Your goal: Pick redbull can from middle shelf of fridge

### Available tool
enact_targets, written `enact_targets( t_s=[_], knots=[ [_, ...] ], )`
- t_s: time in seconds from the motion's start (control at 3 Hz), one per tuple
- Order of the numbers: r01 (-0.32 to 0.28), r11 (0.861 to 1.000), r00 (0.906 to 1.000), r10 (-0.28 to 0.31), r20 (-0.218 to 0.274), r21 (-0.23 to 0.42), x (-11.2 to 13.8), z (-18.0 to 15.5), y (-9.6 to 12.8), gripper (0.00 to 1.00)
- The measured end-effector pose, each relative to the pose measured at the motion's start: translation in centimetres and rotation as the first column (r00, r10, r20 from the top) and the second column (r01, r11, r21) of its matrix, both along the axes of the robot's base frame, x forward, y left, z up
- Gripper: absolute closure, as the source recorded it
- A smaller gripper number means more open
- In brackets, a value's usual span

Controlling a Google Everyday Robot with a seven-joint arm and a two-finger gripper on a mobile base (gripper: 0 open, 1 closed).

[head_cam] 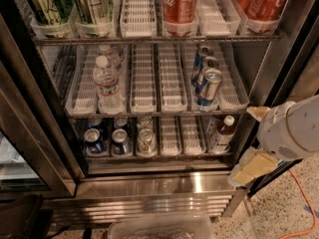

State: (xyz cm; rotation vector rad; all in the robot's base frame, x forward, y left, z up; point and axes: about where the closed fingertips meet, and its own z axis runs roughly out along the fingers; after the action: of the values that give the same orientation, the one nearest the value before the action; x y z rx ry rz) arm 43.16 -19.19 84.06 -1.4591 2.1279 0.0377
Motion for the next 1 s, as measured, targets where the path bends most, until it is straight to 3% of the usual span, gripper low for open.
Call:
enact_targets(
  t_s=[0.33,0.67,1.0],
  knots=[
    [0.078,0.993,0.9947,-0.084,0.06,0.088,2.1,-1.8,0.9,0.0],
    [0.146,0.978,0.9814,-0.162,0.104,0.149,4.2,-2.5,1.7,0.0],
    [0.219,0.956,0.9598,-0.247,0.133,0.196,5.6,-2.6,1.9,0.0]
  ],
)
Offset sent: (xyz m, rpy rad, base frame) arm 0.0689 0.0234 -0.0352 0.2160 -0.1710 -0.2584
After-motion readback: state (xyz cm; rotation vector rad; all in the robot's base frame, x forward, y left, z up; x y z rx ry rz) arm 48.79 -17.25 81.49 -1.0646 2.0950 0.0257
